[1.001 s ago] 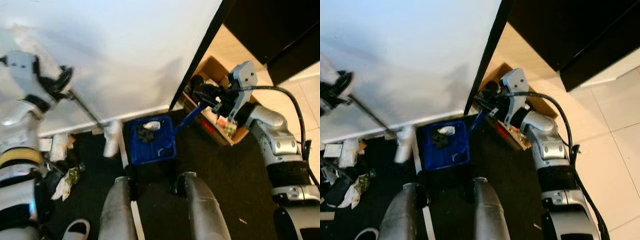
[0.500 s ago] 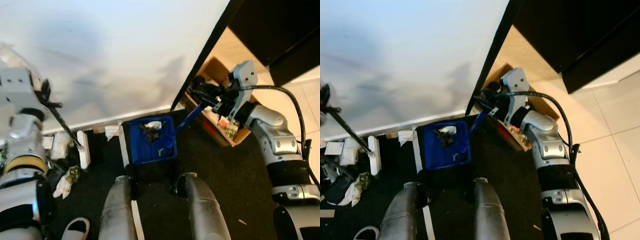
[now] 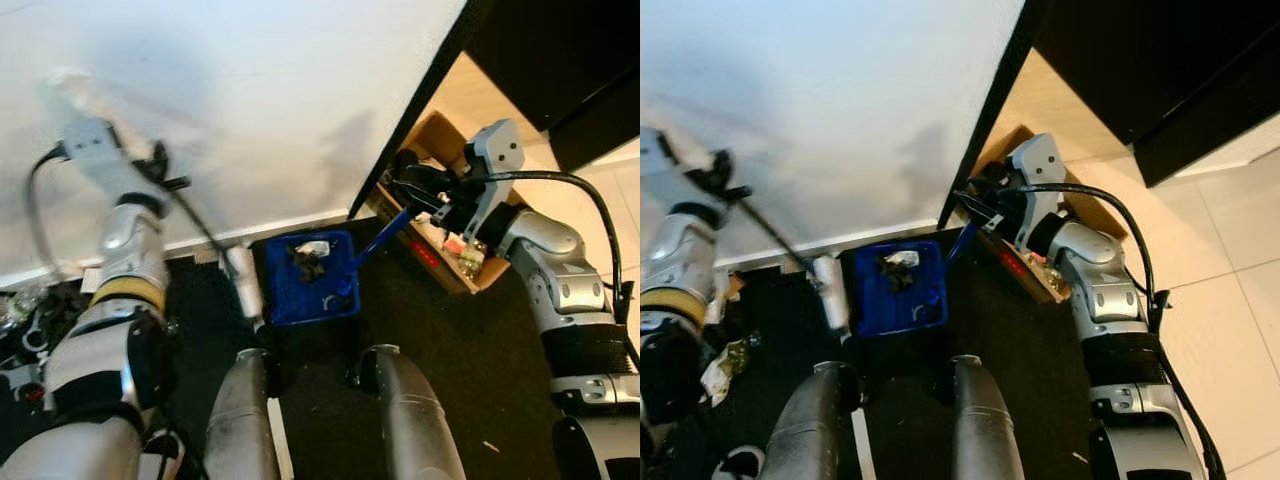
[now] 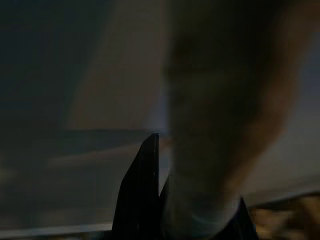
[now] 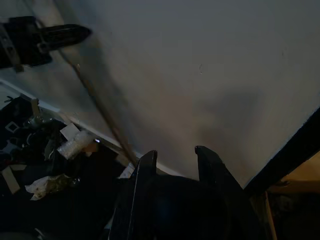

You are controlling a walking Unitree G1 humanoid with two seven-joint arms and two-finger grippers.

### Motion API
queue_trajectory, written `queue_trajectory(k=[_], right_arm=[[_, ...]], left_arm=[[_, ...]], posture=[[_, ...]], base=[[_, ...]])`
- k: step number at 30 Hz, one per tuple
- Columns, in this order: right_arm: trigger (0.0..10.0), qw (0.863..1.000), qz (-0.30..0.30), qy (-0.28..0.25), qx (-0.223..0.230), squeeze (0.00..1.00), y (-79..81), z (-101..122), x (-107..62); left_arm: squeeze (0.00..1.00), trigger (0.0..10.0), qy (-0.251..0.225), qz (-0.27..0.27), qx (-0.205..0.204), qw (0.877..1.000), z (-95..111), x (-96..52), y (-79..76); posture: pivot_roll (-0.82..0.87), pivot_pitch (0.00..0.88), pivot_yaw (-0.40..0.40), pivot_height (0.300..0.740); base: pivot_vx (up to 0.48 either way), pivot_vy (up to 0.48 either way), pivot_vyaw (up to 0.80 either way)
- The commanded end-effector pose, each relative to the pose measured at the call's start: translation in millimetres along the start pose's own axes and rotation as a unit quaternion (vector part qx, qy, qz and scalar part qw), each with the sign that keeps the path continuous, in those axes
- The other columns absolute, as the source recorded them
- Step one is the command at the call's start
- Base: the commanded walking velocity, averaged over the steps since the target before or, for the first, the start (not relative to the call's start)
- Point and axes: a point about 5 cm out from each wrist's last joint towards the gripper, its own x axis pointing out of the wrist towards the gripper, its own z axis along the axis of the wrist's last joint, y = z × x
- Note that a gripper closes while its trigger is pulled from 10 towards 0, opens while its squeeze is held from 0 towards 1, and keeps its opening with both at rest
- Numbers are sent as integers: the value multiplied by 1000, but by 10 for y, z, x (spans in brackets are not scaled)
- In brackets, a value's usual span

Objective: Sweep floor

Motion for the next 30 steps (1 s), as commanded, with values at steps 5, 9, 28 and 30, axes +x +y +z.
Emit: queue_trajectory(k=[5, 9, 28, 30], right_arm=[[10000, 994, 38, 47, 89, 0, 188, -369, 18], [10000, 994, 37, 45, 89, 0, 188, -368, 21], [10000, 993, 50, 44, 95, 0, 242, -382, 86], [10000, 993, 50, 43, 94, 0, 236, -364, 82]], left_arm=[[0, 10000, 9, -135, -45, 990, -38, 14, -225], [0, 10000, -10, -170, 16, 985, 297, -81, 32], [0, 10000, 59, 100, 221, 968, 209, -690, 954], [0, 10000, 65, 93, 175, 978, 47, -601, 816]], posture=[[-143, 544, -109, 740], [-117, 540, -98, 740], [-112, 547, -126, 740], [-130, 549, -127, 740]], base=[[0, 0, 0], [0, 0, 0], [0, 0, 0], [0, 0, 0]])
